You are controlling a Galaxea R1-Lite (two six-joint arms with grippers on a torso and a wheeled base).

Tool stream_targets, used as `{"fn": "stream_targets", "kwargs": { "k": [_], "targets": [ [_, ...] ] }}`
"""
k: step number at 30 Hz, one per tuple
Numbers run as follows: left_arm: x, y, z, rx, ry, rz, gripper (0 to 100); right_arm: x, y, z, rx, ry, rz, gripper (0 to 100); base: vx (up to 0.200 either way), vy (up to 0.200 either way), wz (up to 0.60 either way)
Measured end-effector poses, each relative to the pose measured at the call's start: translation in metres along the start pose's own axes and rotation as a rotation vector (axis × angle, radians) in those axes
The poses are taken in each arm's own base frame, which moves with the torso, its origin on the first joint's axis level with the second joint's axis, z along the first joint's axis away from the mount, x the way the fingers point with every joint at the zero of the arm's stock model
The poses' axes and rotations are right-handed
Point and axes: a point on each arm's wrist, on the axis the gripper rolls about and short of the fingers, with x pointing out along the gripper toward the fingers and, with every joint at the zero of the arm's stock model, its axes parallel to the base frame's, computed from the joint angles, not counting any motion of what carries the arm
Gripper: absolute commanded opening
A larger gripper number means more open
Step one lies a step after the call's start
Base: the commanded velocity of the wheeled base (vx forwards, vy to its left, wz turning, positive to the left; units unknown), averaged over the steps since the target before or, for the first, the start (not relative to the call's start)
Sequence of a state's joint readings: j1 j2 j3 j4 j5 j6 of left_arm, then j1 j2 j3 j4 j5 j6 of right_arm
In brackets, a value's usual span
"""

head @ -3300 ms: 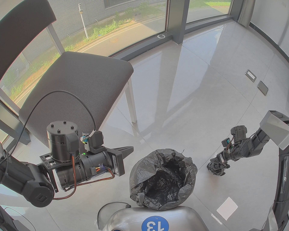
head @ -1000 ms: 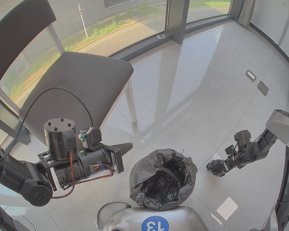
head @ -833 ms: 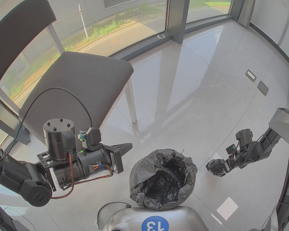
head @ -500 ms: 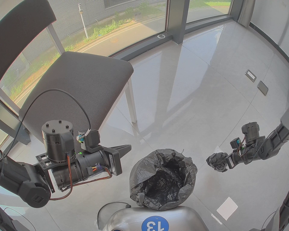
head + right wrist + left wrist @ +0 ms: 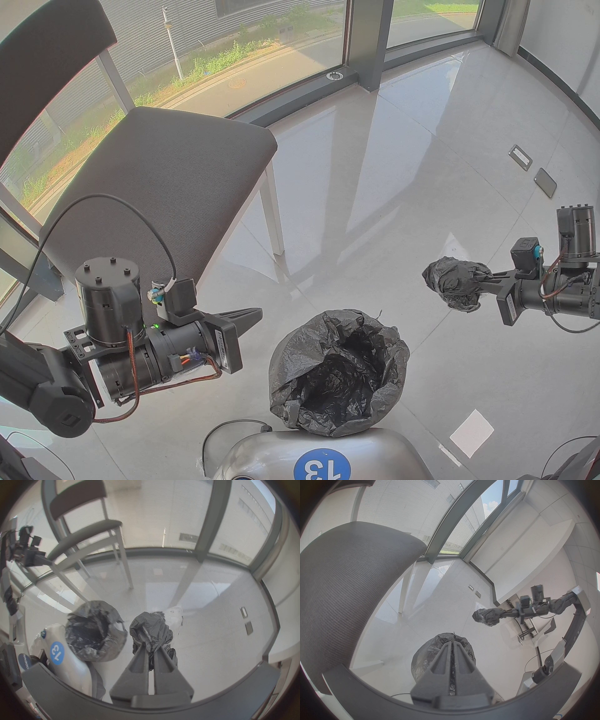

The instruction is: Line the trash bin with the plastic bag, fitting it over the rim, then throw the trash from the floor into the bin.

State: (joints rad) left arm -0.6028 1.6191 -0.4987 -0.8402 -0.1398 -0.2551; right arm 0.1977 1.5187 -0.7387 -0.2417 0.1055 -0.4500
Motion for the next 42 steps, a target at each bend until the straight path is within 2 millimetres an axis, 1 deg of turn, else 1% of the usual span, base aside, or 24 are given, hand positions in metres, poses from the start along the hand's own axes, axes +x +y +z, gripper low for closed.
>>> {"fn": "stream_targets", "kwargs": {
  "k": [3, 6, 10, 13, 19, 25, 34, 42],
  "targets": [
    [-0.003, 0.000, 0.000, 0.005, -0.003, 0.002, 0, -0.015, 0.013, 0.009, -0.043, -0.040, 0.036, 0, 0.000, 0.000, 0.00],
    [-0.006, 0.000, 0.000, 0.009, -0.008, 0.001, 0, -0.024, 0.024, 0.014, -0.072, -0.072, 0.079, 0, 0.000, 0.000, 0.00],
    [-0.009, -0.001, 0.002, 0.014, -0.019, -0.001, 0, -0.028, 0.041, 0.019, -0.108, -0.089, 0.144, 0, 0.000, 0.000, 0.00],
    [-0.012, -0.002, 0.004, 0.018, -0.030, -0.004, 0, -0.024, 0.053, 0.023, -0.136, -0.090, 0.198, 0, 0.000, 0.000, 0.00],
    [-0.019, -0.003, 0.010, 0.022, -0.058, -0.009, 0, -0.008, 0.081, 0.029, -0.175, -0.063, 0.308, 0, 0.000, 0.000, 0.00],
    [-0.023, 0.000, 0.018, 0.022, -0.096, -0.003, 0, 0.011, 0.105, 0.025, -0.204, -0.002, 0.387, 0, 0.000, 0.000, 0.00],
    [-0.030, 0.009, 0.030, 0.016, -0.152, 0.035, 0, 0.042, 0.124, 0.013, -0.225, 0.100, 0.442, 0, 0.000, 0.000, 0.00],
    [-0.039, 0.015, 0.035, 0.012, -0.183, 0.062, 0, 0.068, 0.135, 0.010, -0.223, 0.152, 0.464, 0, 0.000, 0.000, 0.00]
  ]
}}
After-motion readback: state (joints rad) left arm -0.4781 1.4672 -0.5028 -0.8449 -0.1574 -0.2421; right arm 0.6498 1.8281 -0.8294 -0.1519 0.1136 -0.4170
